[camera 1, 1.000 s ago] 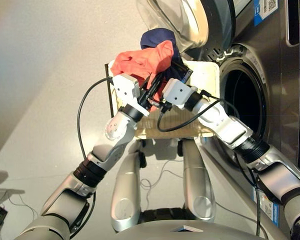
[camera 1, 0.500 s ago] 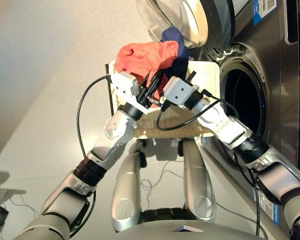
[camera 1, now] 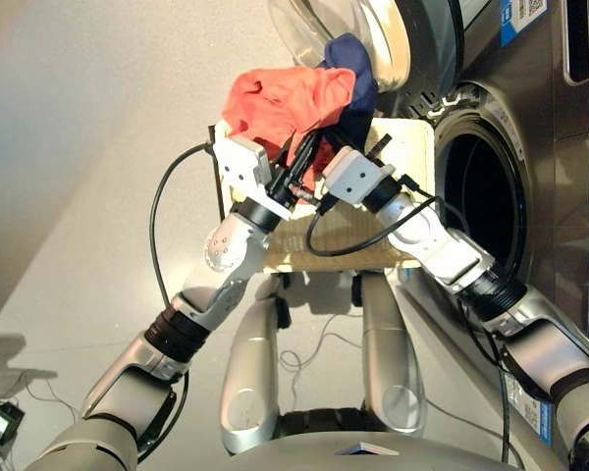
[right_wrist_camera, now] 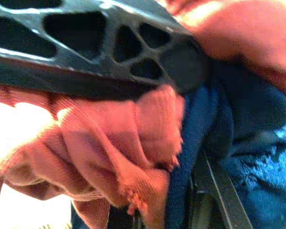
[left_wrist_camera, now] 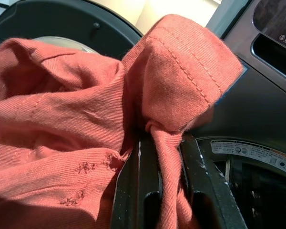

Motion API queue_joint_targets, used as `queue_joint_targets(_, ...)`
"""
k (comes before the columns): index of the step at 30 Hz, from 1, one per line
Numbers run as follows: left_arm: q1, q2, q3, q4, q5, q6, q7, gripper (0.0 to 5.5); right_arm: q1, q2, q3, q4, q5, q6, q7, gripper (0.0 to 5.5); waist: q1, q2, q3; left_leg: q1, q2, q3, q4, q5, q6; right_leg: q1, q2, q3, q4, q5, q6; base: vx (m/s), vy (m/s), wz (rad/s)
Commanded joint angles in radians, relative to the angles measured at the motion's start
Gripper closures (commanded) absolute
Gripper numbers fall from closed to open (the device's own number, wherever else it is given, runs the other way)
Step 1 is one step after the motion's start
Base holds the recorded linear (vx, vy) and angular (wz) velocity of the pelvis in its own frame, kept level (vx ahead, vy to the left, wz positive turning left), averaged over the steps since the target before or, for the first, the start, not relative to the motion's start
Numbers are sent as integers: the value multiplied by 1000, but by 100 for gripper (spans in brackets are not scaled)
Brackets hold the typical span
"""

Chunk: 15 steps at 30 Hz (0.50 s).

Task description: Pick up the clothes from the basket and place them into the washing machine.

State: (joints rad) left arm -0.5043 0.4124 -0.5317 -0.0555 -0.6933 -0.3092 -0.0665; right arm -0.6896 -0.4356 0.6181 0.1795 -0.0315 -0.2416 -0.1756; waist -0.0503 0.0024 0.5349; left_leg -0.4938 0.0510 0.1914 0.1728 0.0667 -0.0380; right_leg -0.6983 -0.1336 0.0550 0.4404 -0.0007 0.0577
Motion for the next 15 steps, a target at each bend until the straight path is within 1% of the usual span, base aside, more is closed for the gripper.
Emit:
queue_joint_targets(1,-11,-59,-81,-176,3,-54,-6,93,-50,68,-81,-30,-8,-76,-93,550,15,51,-15,-47,38,-32,120,-49,-49,69,-33,60,-138,78,120,0,0,0)
queue_joint_targets(2,-13,-63,-85,-172,7,-55,0,0,-32,70,-90,-8,-14,-74,-113,550,15,52,-15,-47,38,-34,122,-50,-49,70,-33,59,-136,76,120,0,0,0)
queue_joint_targets(5,-19,-70,-83,-165,14,-64,11,0,19,78,-122,50,-13,-82,-158,550,14,55,-15,-47,38,-42,131,-56,-46,71,-34,58,-124,68,118,0,0,0)
queue_joint_targets(9,-25,-69,-86,-158,23,-76,15,0,65,76,-152,148,-4,-99,-198,550,14,60,-15,-50,37,-47,150,-66,-44,70,-32,58,-100,55,115,0,0,0)
queue_joint_targets(15,-40,-46,-89,-154,35,-91,19,0,120,55,-168,253,11,-115,-214,550,14,59,-15,-51,35,-52,173,-77,-44,75,-32,55,-78,42,111,0,0,0)
